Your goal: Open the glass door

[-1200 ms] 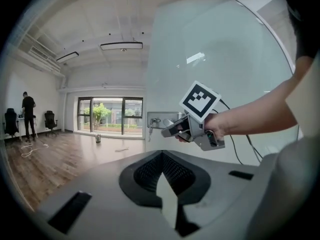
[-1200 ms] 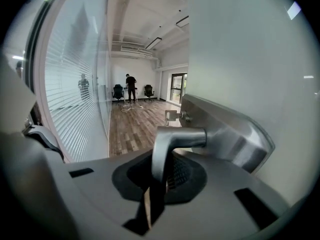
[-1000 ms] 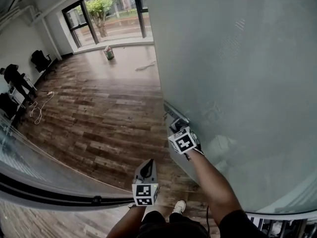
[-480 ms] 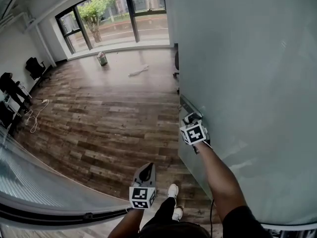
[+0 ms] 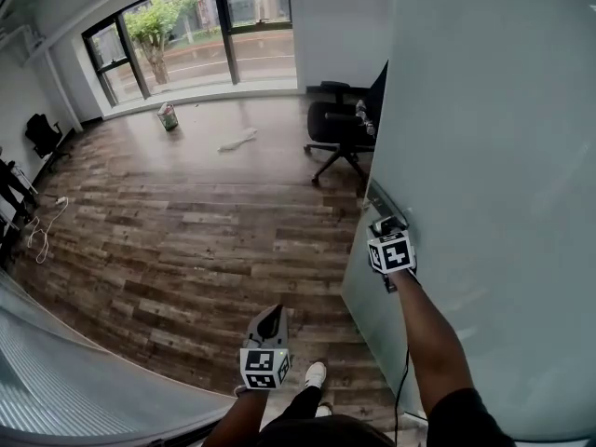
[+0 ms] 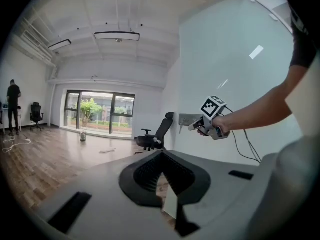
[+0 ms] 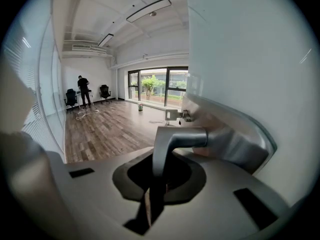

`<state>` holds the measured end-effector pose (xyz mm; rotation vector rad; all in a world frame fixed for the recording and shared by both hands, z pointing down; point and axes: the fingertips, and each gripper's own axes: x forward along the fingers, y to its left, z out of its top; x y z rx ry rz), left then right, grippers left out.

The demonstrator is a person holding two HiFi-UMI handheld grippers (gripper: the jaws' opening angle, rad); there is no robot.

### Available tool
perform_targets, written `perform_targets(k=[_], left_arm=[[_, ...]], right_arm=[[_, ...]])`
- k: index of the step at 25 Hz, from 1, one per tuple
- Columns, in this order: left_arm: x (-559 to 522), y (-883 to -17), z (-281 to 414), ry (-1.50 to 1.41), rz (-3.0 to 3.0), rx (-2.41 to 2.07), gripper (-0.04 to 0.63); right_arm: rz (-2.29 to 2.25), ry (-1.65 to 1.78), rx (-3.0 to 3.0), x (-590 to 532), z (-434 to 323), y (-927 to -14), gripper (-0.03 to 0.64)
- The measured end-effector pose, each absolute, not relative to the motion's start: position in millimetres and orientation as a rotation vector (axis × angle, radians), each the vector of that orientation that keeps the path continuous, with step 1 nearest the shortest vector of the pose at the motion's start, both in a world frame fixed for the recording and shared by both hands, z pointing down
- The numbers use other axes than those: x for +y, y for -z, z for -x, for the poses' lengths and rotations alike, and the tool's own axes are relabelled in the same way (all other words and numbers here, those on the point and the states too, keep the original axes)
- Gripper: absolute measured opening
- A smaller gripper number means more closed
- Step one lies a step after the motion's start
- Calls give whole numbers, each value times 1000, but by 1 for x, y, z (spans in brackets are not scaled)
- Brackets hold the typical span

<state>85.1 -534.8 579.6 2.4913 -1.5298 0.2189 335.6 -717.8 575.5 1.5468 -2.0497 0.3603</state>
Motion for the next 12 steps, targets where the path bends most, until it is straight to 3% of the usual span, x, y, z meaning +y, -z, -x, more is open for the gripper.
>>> perform_targets(k=[12], left_arm=[[-601,-587,-131,-251,-2541,-1418,3]], right_arm=[[-1711,-396,-1942,-760,-448,-573,26]])
